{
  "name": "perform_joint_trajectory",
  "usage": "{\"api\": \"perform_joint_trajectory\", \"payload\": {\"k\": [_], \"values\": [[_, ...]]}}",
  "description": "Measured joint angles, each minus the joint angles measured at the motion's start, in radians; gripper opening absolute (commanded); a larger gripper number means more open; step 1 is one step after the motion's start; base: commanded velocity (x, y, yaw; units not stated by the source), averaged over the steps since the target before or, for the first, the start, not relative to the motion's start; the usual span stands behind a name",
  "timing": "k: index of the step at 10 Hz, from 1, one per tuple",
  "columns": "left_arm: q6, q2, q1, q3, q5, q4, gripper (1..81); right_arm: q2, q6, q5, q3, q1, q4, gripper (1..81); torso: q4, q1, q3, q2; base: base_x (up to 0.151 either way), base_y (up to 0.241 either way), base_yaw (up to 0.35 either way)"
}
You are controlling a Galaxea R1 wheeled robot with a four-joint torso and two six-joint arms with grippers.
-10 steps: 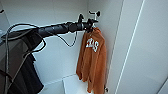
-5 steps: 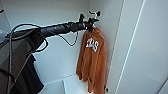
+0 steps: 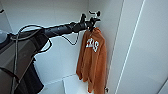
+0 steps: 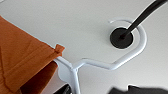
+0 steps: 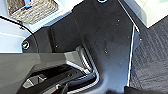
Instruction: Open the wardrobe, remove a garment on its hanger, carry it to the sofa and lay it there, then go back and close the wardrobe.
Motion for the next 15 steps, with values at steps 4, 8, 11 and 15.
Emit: {"api": "perform_joint_trajectory", "payload": {"k": [4,8,11,15], "values": [[0.0,0.08,0.07,-0.093,-0.108,0.085,81.1,0.0,0.0,0.0,0.0,-0.013,0.006,81.1,0.0,0.0,0.0,0.0,0.0,0.0,0.0],[0.0,0.09,0.068,-0.099,-0.199,0.124,81.1,0.006,0.0,0.0,0.0,-0.02,0.02,81.1,0.0,0.0,0.0,0.0,0.0,0.0,0.0],[-0.033,0.073,0.083,-0.087,-0.195,0.107,1.0,0.005,0.0,-0.001,0.0,-0.021,0.024,81.1,0.0,0.0,0.0,0.0,0.0,0.0,0.0],[-0.034,0.047,0.082,-0.054,-0.181,0.107,1.0,0.005,0.0,0.0,0.0,-0.02,0.026,81.1,0.0,0.001,0.0,0.0,0.0,0.0,0.0]]}}
